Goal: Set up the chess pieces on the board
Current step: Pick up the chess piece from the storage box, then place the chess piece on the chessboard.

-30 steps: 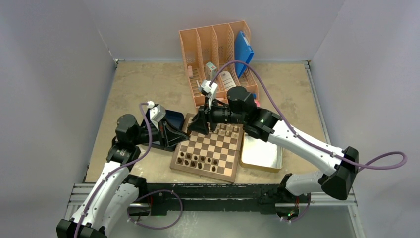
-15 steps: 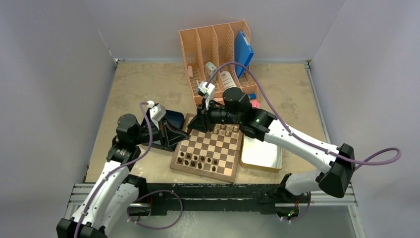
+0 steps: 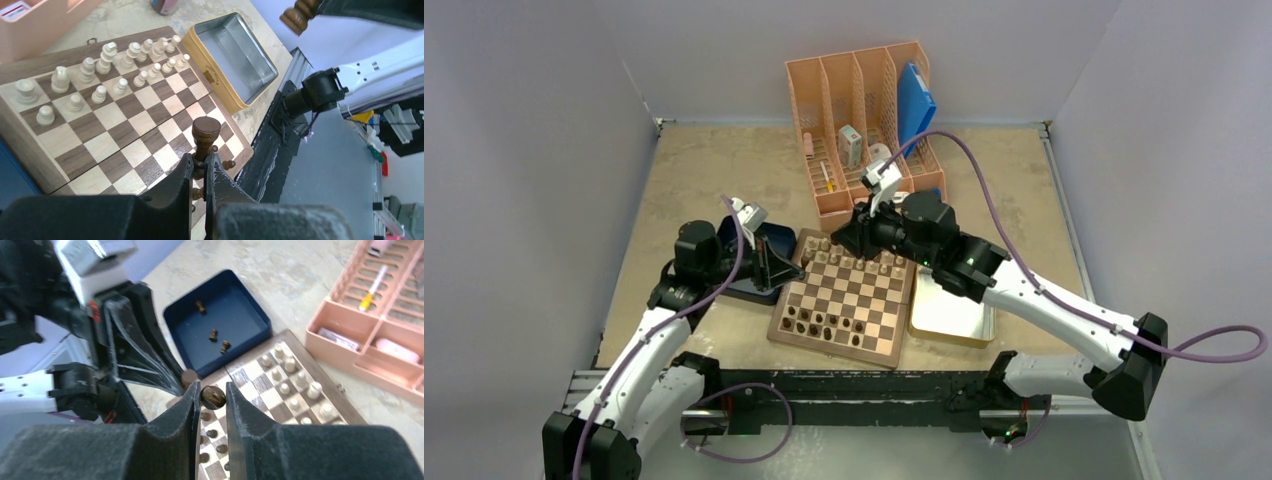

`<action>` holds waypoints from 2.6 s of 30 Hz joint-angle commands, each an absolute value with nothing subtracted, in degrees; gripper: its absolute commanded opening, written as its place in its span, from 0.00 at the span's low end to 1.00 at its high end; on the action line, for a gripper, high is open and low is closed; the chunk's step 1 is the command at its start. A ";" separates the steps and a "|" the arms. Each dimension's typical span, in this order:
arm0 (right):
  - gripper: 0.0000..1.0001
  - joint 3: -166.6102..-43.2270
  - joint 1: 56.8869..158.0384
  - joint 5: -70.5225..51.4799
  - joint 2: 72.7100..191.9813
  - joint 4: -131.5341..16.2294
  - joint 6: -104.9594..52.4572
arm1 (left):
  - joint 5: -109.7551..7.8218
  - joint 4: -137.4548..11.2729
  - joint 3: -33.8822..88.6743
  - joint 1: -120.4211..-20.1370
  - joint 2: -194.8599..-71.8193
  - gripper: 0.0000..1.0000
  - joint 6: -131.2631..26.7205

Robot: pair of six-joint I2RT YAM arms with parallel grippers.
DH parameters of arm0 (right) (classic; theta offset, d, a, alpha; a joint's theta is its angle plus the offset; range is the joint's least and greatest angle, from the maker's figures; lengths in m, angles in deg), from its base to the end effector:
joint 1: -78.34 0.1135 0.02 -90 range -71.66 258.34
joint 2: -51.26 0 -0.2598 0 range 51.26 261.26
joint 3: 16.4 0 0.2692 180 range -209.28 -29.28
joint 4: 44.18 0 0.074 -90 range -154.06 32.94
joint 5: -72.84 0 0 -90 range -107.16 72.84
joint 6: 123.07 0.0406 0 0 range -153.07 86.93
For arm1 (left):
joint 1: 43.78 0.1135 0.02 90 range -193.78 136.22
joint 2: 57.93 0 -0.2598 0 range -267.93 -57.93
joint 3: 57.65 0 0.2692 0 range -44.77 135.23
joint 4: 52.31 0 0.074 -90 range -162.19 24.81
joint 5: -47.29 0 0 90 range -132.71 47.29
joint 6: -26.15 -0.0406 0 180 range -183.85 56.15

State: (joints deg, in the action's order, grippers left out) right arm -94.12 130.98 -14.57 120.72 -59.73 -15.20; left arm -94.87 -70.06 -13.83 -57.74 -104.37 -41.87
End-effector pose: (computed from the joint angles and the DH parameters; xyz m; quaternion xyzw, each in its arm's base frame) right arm 0.1860 0.2466 0.3809 -0.2385 0.7117 0.3951 0.5296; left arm 0.1889 -0.0800 0.2550 0.1988 0.7532 -0.5015 0.3764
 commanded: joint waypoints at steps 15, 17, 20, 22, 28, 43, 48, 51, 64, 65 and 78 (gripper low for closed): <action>0.13 -78.96 147.14 -45.48 118.49 -71.08 10.06 | -69.43 -82.95 -4.91 -58.01 -102.27 0.00 -46.26; 0.13 -77.50 149.37 -46.56 118.16 -72.27 13.34 | -68.15 -82.82 -5.29 -57.98 -101.57 0.00 -46.43; 0.12 -75.91 152.73 -48.54 118.83 -75.12 18.94 | -67.42 -82.60 -5.96 -57.97 -100.66 0.00 -46.73; 0.12 -74.19 154.28 -49.55 119.32 -76.26 22.25 | -67.27 -82.85 -6.00 -57.94 -100.40 0.00 -47.03; 0.12 -68.39 157.04 -49.35 116.55 -75.05 29.40 | -68.44 -82.58 -6.01 -57.93 -100.34 0.00 -47.25; 0.15 -64.66 159.20 -52.03 116.79 -73.38 32.82 | -68.19 -82.85 -6.10 -57.93 -100.36 0.00 -47.50; 0.15 -63.76 159.20 -53.44 115.54 -72.25 32.73 | -68.41 -82.77 -6.04 -57.93 -100.53 0.00 -47.46; 0.16 -63.82 159.20 -53.60 115.86 -71.46 32.23 | -68.46 -82.72 -6.10 -57.93 -100.54 0.00 -47.34; 0.18 -65.94 159.20 -54.79 121.91 -73.07 34.70 | -68.91 -82.51 -6.10 -57.97 -100.57 0.00 -46.98; 0.18 -65.99 159.20 -54.85 122.10 -72.98 34.82 | -68.90 -82.55 -6.10 -57.94 -100.64 0.00 -46.98; 0.20 -66.99 159.19 -56.23 123.92 -73.57 35.29 | -68.94 -82.51 -6.10 -57.93 -100.56 0.00 -47.06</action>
